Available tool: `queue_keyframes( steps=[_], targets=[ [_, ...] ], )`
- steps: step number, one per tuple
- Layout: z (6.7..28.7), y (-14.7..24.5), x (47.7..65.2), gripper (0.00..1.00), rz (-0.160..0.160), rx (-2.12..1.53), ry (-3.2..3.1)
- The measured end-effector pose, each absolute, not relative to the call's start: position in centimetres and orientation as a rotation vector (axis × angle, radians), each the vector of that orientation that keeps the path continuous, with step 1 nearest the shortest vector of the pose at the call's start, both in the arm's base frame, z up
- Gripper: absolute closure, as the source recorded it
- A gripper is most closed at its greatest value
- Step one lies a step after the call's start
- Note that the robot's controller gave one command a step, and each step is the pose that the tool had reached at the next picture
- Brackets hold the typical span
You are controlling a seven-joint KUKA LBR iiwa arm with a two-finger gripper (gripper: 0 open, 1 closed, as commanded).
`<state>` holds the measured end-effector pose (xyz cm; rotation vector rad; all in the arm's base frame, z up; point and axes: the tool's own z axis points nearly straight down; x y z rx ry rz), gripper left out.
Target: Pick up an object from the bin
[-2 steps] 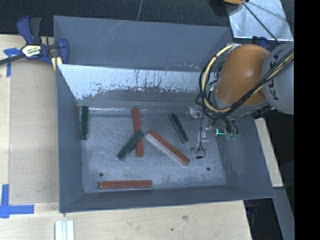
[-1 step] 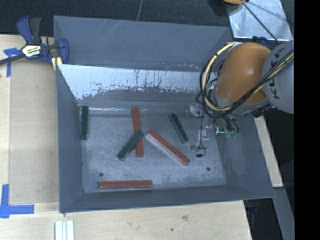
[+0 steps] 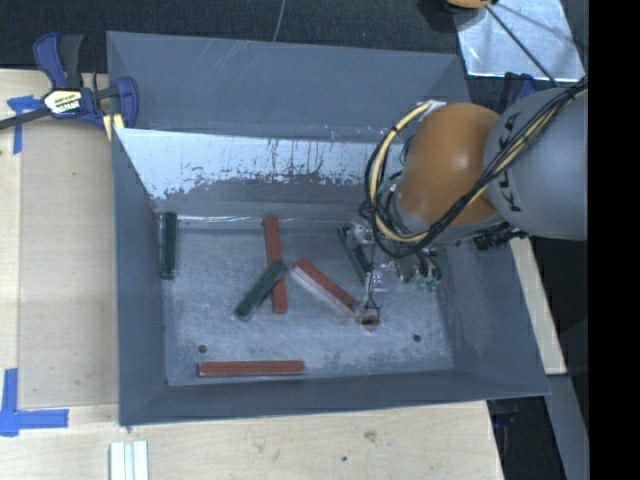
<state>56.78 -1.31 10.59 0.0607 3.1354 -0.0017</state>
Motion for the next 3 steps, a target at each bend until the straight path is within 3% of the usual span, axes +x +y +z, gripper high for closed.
queue_keyframes(
  steps=[1,2,3],
  targets=[
    [9.8,-0.1,56.6,0.0,0.0,0.07,3.138],
    [7.1,-2.2,56.9,1.0,-0.001,-0.014,3.14],
    [7.1,-2.2,56.9,1.0,-0.001,-0.014,3.14]
  ],
)
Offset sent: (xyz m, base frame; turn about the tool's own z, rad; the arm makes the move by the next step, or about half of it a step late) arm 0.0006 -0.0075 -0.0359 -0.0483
